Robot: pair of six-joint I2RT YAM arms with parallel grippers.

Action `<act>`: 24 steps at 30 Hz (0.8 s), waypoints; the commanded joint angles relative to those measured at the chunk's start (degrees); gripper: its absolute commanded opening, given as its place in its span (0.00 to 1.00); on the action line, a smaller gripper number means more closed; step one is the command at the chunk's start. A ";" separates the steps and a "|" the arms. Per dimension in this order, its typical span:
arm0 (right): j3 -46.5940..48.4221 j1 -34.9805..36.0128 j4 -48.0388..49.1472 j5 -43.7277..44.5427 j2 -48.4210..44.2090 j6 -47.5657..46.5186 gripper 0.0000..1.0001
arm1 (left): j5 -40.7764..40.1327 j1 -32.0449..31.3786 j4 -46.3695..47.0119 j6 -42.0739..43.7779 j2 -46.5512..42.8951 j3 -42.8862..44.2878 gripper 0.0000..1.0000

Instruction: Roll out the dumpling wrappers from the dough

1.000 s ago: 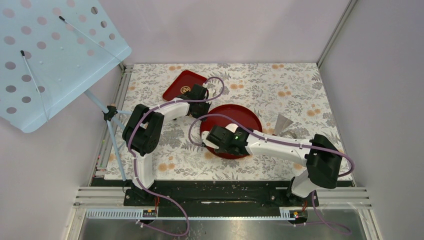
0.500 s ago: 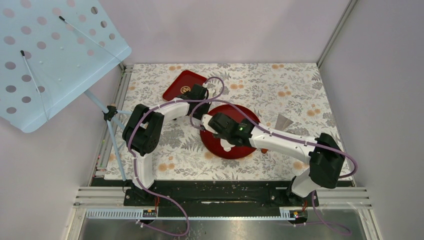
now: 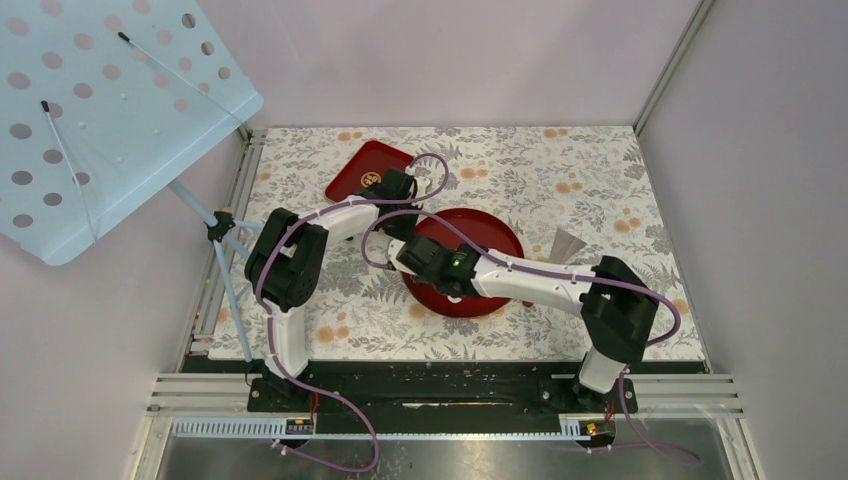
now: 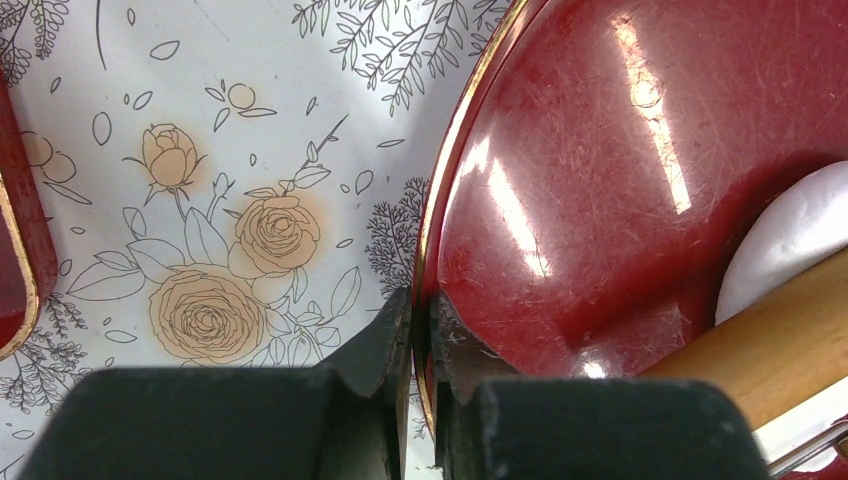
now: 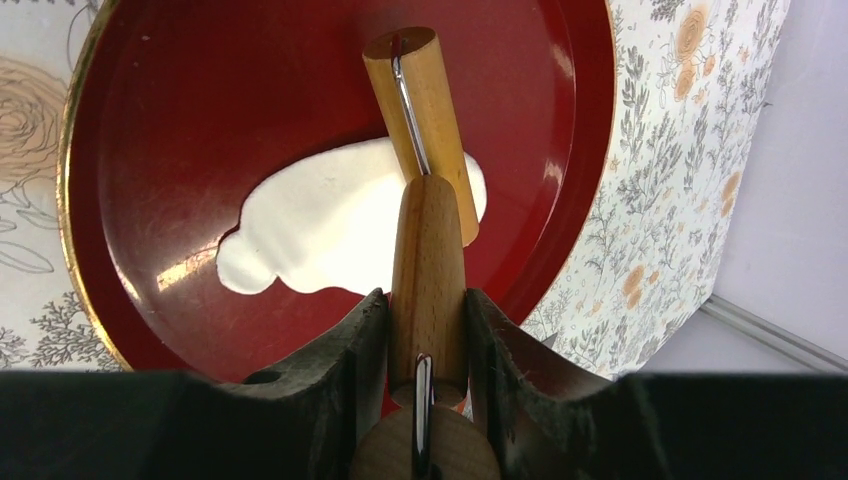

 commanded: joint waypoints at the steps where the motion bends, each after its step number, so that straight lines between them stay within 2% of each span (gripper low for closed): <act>1: -2.87 1.16 -6.85 -5.22 2.18 4.10 0.00 | -0.59 0.32 -2.61 1.44 1.16 -0.10 0.00; 12: -6.94 4.16 -11.78 -12.94 3.64 6.21 0.00 | -0.73 0.32 -2.60 1.44 1.17 -0.09 0.00; 24: -8.40 7.38 -17.80 -20.00 0.25 6.36 0.00 | -0.69 0.43 -2.60 1.36 1.08 -0.22 0.00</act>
